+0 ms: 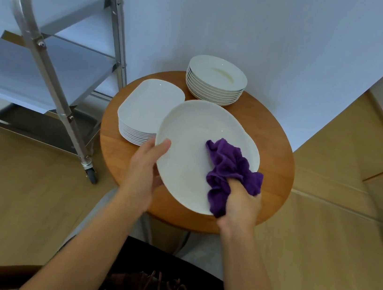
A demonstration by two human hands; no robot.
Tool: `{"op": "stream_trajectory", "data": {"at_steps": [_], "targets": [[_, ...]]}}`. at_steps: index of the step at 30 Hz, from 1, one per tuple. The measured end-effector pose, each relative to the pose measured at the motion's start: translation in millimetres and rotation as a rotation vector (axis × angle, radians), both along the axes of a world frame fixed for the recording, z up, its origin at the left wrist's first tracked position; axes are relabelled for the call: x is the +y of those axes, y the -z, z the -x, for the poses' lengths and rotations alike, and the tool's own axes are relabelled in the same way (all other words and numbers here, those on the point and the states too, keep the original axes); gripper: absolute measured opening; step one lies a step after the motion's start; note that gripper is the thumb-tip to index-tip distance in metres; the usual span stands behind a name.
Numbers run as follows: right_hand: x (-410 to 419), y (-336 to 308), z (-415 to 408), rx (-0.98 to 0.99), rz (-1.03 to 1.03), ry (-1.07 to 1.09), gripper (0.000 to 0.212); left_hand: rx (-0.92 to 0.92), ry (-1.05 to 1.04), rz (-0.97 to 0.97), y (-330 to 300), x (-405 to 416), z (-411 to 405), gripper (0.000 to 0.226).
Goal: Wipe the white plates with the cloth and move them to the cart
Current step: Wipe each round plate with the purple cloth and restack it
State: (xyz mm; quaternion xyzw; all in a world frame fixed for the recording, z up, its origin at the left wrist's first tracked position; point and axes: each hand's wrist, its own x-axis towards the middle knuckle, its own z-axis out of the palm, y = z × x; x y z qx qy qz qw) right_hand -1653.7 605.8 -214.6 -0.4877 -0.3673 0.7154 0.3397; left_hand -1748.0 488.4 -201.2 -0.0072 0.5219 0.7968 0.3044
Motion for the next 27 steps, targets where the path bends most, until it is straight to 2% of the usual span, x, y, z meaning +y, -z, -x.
{"op": "stream_trajectory", "data": {"at_steps": [4, 6, 9, 15, 22, 25, 27], "targets": [[33, -14, -17, -0.132, -0.238, -0.310, 0.040, -0.100, 0.197, 0.082, -16, -11, 50, 0.023], [42, -23, -17, -0.190, -0.312, -0.478, 0.035, -0.126, 0.296, 0.184, -22, -6, 61, 0.021], [46, -29, -12, -0.216, -0.372, -0.556, 0.035, -0.144, 0.304, 0.332, -21, 1, 62, 0.012], [26, -16, -11, -0.126, -0.274, -0.352, 0.035, -0.113, 0.106, 0.247, -14, 0, 56, 0.011], [-38, 14, 15, 0.107, 0.062, 0.098, 0.051, -0.033, -0.272, 0.112, -12, 26, 1, 0.008], [-41, 14, 19, 0.116, 0.106, 0.127, 0.053, 0.023, -0.356, -0.023, -10, 35, -26, 0.019], [-28, 6, 11, 0.057, 0.111, 0.060, 0.051, 0.116, -0.256, -0.034, -8, 33, -29, 0.015]]}}
